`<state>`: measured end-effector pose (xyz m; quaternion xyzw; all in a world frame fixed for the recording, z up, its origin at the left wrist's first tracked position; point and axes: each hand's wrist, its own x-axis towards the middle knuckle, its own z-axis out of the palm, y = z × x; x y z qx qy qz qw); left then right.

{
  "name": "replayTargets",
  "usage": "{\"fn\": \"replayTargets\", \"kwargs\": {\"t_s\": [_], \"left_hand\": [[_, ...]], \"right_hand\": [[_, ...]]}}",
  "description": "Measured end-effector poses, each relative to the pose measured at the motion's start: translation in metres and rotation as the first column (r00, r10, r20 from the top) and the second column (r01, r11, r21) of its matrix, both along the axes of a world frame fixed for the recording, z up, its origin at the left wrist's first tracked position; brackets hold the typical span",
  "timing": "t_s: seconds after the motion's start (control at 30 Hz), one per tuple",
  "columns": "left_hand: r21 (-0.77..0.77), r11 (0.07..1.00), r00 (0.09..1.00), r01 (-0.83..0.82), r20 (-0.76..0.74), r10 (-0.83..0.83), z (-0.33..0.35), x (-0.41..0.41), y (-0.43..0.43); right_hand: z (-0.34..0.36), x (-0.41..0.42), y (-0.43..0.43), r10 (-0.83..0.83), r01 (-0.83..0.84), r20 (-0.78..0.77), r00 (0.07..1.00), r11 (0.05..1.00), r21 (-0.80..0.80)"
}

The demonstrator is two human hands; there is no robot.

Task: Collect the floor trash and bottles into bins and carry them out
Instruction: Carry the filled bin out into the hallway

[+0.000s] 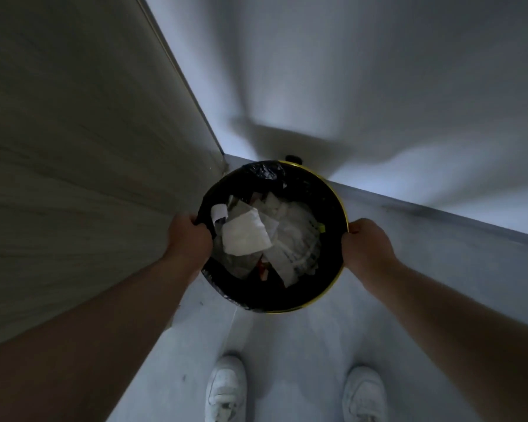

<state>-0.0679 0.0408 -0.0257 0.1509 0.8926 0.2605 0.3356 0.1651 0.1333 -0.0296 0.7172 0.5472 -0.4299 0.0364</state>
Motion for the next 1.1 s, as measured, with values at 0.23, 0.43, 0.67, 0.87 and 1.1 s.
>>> {"fn": "replayTargets", "kwargs": {"t_s": [0.23,0.43,0.67,0.87,1.1], "left_hand": [[0.003,1.000,1.000,-0.016,0.019,0.016,-0.022,-0.016,0.017],[0.002,1.000,1.000,0.025,0.001,-0.025,-0.030,-0.022,0.017],[-0.021,0.999,0.999,0.030,0.018,-0.030,-0.031,-0.028,0.012],[0.075,0.993,0.986,-0.092,0.145,0.081,0.026,-0.015,0.016],[0.198,0.949,0.856,-0.247,0.503,0.118,0.205,0.016,-0.006]], "right_hand": [[-0.021,-0.019,0.013,0.017,-0.017,0.015,1.000,1.000,0.004],[-0.033,-0.025,0.012,0.012,-0.011,0.030,0.999,1.000,-0.022],[-0.027,-0.033,0.012,-0.019,0.023,0.084,0.996,0.999,-0.044],[0.036,-0.049,0.013,-0.052,0.052,0.008,0.999,0.998,-0.044],[0.225,-0.052,-0.010,-0.089,0.087,-0.315,0.945,0.996,-0.022]]}}
